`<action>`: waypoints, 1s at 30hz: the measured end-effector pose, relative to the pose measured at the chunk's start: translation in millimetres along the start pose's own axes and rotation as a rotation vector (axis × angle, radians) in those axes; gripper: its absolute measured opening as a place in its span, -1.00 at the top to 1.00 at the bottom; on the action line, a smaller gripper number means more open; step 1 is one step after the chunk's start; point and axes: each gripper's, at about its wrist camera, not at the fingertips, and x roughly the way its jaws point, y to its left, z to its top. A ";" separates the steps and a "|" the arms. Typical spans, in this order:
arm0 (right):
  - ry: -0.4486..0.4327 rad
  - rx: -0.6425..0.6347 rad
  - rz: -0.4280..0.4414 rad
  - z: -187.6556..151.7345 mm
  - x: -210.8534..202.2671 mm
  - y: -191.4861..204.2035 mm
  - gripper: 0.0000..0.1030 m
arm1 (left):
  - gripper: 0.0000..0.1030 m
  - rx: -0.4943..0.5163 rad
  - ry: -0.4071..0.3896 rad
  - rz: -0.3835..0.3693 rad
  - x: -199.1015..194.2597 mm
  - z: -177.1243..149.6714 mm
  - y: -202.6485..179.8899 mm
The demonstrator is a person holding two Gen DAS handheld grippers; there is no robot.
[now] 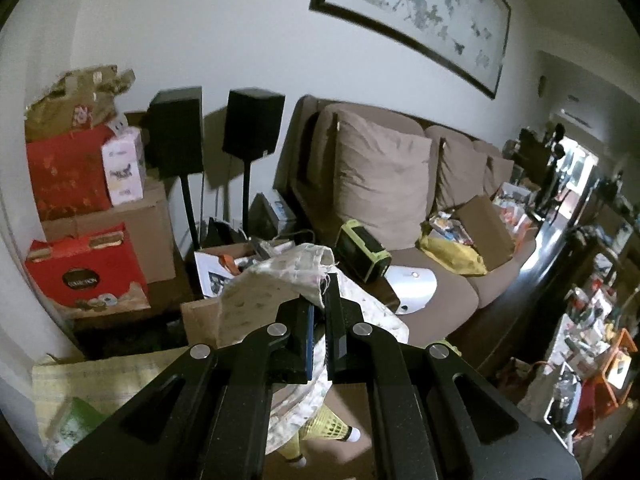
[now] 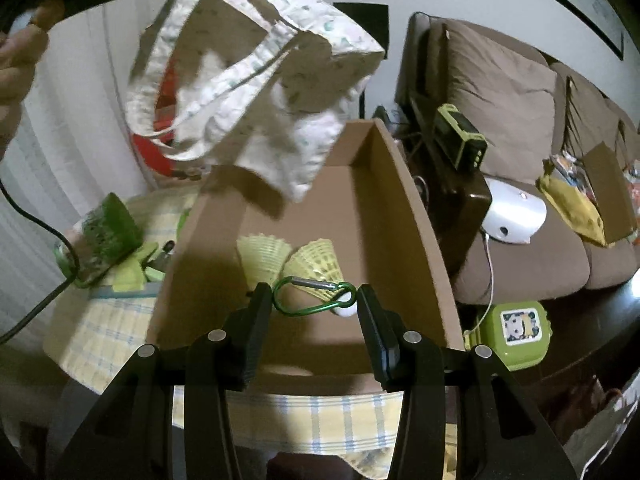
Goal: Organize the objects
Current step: 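Carry the bag over the box and release it with the left gripper while the right carries the carabiner, then lower the carabiner into the box and open the right gripper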
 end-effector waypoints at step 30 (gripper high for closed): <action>0.098 0.054 0.049 -8.4 65.4 5.6 0.12 | -0.40 -0.123 0.332 -0.012 49.9 -145.9 72.9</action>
